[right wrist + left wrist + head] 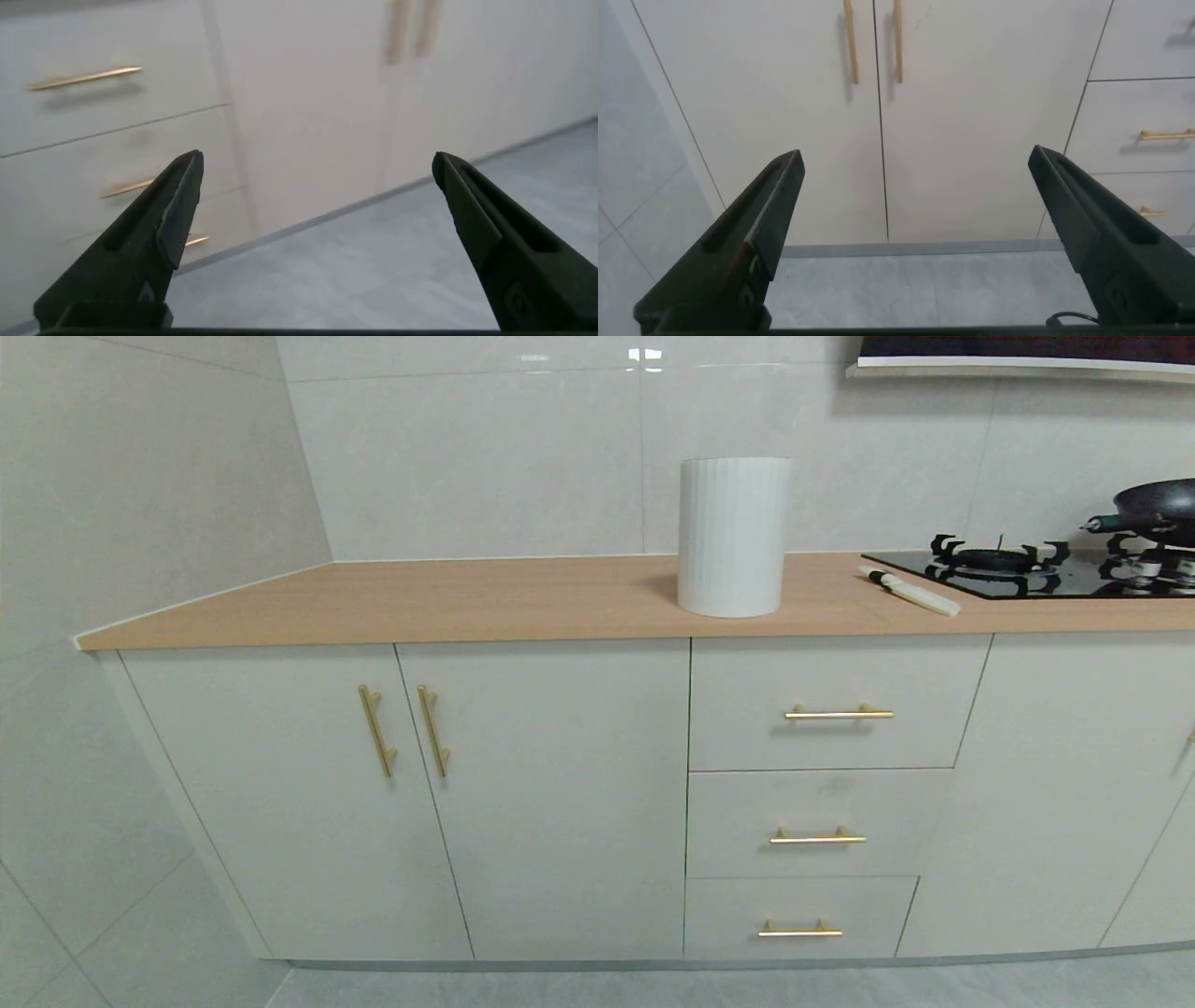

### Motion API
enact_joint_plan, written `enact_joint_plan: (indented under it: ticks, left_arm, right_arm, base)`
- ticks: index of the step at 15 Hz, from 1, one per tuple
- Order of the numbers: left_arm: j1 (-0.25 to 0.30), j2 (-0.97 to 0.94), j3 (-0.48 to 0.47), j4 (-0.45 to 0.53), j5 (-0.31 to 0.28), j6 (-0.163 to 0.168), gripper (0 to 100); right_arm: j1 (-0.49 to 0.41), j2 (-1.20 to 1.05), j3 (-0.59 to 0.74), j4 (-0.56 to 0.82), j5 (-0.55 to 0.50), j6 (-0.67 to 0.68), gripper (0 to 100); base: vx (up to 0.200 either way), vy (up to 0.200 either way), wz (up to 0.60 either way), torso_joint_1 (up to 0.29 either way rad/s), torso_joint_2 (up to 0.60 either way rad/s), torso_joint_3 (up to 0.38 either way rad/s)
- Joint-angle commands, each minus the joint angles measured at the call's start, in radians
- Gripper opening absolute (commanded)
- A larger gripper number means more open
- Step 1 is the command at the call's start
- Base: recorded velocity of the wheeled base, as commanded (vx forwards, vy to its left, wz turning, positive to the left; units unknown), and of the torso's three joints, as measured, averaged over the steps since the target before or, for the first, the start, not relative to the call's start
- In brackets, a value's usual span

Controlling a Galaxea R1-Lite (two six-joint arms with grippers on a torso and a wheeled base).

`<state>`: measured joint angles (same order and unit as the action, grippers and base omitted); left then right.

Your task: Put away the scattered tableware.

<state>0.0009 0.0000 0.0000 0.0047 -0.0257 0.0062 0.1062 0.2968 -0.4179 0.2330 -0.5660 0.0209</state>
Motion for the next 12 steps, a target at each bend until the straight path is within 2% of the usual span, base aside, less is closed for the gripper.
enact_joint_plan:
  ticks: [1,4,6,7,8,9,10,12]
  left_arm:
    - [0.001,0.000,0.000,0.000,0.000,0.000,100]
    - [0.001,0.000,0.000,0.000,0.000,0.000,100]
    - [-0.001,0.000,0.000,0.000,0.000,0.000,100]
    - [0.001,0.000,0.000,0.000,0.000,0.000,100]
    - [0.001,0.000,0.000,0.000,0.000,0.000,100]
    - [-0.001,0.000,0.000,0.000,0.000,0.000,100]
    - [0.001,0.000,0.000,0.000,0.000,0.000,100]
    - [0.001,0.000,0.000,0.000,0.000,0.000,100]
  right_arm:
    - [-0.083,-0.246,0.022,0.081,-0.011,-0.038,100]
    - [-0.111,-0.295,0.111,0.031,0.008,-0.030,100]
    - [-0.111,-0.295,0.218,-0.101,0.133,-0.022,100]
    - [-0.111,-0.295,0.329,-0.299,0.282,-0.025,100]
    - [-0.111,-0.295,0.396,-0.391,0.367,-0.029,100]
    - [-0.111,-0.294,0.401,-0.396,0.371,-0.029,100]
    - [-0.111,-0.295,0.418,-0.353,0.436,-0.029,100]
    - [-0.111,-0.295,0.418,-0.281,0.446,-0.029,100]
  base:
    - [0.000,0.000,0.00,0.000,0.00,0.000]
    - [0.000,0.000,0.00,0.000,0.00,0.000]
    - [0.000,0.000,0.00,0.000,0.00,0.000]
    - [0.000,0.000,0.00,0.000,0.00,0.000]
    - [0.000,0.000,0.00,0.000,0.00,0.000]
    - [0.000,0.000,0.00,0.000,0.00,0.000]
    - [0.000,0.000,0.00,0.000,0.00,0.000]
    - [0.000,0.000,0.00,0.000,0.00,0.000]
